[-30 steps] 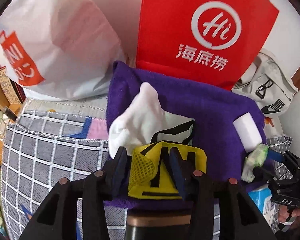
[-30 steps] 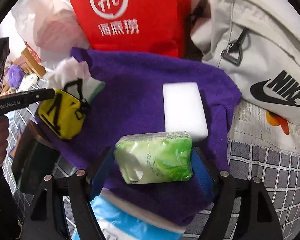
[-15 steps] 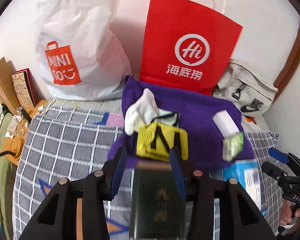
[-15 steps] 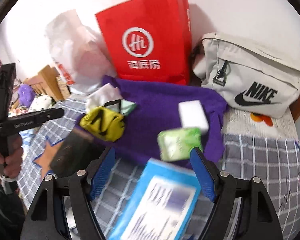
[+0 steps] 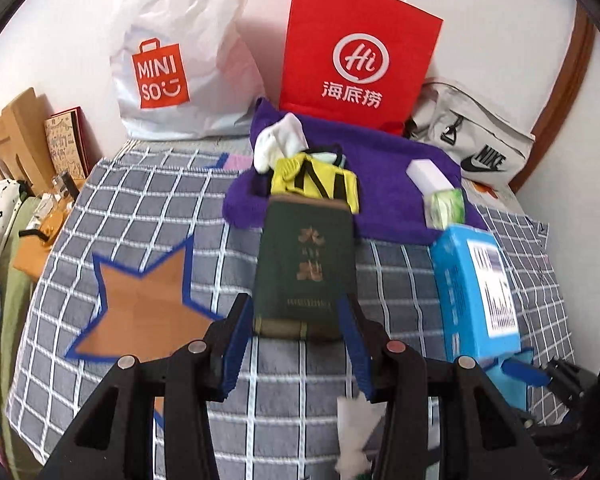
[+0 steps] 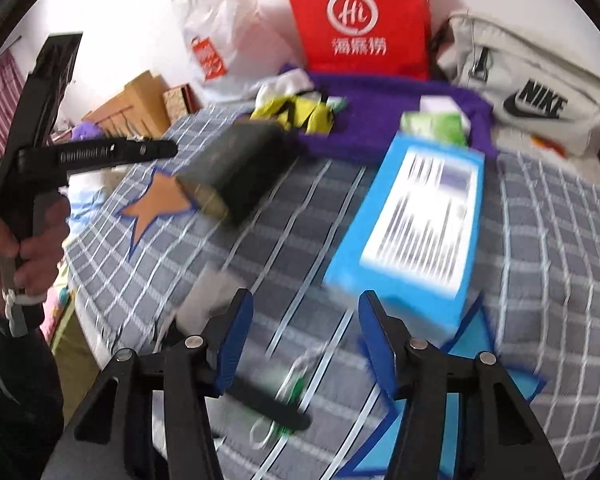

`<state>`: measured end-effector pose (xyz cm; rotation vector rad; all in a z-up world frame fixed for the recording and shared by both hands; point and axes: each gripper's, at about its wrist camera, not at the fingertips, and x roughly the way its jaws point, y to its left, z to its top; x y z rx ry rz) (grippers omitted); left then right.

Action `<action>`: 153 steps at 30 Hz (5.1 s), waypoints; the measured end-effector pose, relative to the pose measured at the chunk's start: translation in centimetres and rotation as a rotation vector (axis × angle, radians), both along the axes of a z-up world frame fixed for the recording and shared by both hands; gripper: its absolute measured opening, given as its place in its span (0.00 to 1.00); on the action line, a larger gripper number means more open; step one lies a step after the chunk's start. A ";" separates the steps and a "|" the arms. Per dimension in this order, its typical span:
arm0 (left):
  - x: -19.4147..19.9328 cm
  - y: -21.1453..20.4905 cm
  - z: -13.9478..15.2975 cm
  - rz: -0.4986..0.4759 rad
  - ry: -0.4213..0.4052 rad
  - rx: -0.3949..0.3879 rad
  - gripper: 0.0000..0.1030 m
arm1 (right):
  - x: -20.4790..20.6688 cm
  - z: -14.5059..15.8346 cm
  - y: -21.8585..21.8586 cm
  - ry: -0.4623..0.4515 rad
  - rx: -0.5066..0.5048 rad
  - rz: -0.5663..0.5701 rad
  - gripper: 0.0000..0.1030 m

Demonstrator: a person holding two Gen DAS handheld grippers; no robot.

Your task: Organize soft objects

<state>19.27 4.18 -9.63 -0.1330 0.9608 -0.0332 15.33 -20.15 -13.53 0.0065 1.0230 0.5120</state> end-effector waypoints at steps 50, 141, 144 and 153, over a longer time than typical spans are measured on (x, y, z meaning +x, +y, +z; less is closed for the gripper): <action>-6.2 -0.1 -6.4 -0.054 0.087 -0.060 0.43 | -2.7 -4.4 3.6 -0.070 -0.052 0.069 0.03; 9.9 1.9 3.1 0.046 -0.050 0.014 0.06 | 20.0 8.6 -2.9 -0.282 0.042 -0.132 0.03; 11.1 1.2 3.0 0.031 -0.052 0.013 0.06 | 21.1 7.5 -3.4 -0.242 0.050 -0.136 0.03; 14.7 -1.1 1.7 -0.012 -0.034 -0.017 0.06 | 23.0 5.4 -5.4 -0.183 0.066 -0.160 0.03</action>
